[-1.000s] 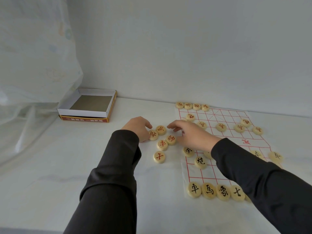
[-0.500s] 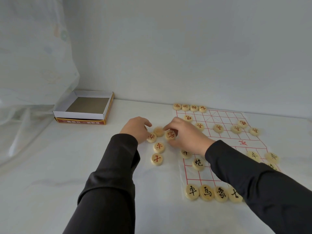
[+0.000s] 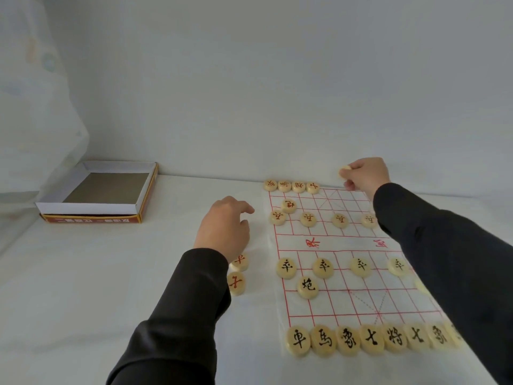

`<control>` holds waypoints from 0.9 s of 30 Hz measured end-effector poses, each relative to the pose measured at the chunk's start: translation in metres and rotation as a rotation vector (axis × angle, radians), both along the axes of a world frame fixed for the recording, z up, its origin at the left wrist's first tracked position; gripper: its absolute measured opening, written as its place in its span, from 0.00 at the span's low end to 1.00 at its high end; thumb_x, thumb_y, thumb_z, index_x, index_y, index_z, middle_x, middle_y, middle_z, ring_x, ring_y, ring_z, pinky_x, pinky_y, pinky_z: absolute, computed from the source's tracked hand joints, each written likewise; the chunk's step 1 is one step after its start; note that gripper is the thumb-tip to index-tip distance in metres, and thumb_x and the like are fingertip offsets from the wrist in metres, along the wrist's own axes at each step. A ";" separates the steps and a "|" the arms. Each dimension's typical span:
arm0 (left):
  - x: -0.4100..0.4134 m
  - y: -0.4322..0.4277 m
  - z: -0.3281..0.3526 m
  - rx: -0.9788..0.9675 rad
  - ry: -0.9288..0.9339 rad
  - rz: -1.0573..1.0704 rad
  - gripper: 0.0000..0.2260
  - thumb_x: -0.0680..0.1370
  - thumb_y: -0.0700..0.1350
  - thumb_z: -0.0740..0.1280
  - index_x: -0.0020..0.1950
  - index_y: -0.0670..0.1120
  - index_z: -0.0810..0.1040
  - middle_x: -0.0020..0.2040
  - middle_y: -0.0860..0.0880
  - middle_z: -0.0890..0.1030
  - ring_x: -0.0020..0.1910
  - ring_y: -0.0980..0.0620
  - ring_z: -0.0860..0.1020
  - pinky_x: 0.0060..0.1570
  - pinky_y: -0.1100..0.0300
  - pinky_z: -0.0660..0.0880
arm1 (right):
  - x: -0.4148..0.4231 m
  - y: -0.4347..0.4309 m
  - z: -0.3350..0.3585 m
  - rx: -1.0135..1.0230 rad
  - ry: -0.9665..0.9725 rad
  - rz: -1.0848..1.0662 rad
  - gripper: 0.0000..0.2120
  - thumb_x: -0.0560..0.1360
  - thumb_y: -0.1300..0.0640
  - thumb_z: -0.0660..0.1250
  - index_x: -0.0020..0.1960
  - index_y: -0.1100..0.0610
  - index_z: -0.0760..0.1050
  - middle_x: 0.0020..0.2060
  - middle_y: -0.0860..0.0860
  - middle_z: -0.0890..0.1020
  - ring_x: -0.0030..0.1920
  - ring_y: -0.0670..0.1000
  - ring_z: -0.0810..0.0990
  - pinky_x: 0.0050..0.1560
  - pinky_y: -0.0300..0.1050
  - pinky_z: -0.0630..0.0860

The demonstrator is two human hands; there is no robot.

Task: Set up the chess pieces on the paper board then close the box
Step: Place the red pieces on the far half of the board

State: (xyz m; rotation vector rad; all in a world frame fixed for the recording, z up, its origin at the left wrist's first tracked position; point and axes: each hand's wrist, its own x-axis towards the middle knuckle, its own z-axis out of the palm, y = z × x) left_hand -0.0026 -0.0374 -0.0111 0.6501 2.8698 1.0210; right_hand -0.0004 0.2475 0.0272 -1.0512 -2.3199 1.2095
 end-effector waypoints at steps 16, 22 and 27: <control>-0.001 0.004 0.003 -0.014 0.024 0.009 0.14 0.79 0.40 0.58 0.63 0.51 0.75 0.61 0.51 0.73 0.60 0.53 0.71 0.57 0.64 0.67 | -0.038 0.016 -0.049 -0.034 -0.259 -0.063 0.11 0.74 0.59 0.68 0.52 0.65 0.74 0.40 0.57 0.84 0.39 0.53 0.84 0.50 0.46 0.80; -0.003 0.003 0.004 -0.022 0.014 0.026 0.14 0.79 0.40 0.59 0.63 0.51 0.75 0.61 0.51 0.74 0.60 0.52 0.71 0.57 0.64 0.67 | -0.030 0.004 -0.043 0.235 -0.365 -0.041 0.10 0.75 0.55 0.67 0.49 0.63 0.76 0.41 0.57 0.83 0.38 0.55 0.81 0.41 0.43 0.74; -0.002 0.004 0.002 -0.070 -0.024 -0.006 0.14 0.80 0.41 0.58 0.64 0.51 0.74 0.62 0.50 0.73 0.61 0.52 0.71 0.58 0.63 0.68 | -0.024 -0.005 -0.035 0.471 -0.364 0.032 0.09 0.76 0.58 0.65 0.54 0.61 0.77 0.48 0.57 0.80 0.47 0.56 0.78 0.44 0.43 0.72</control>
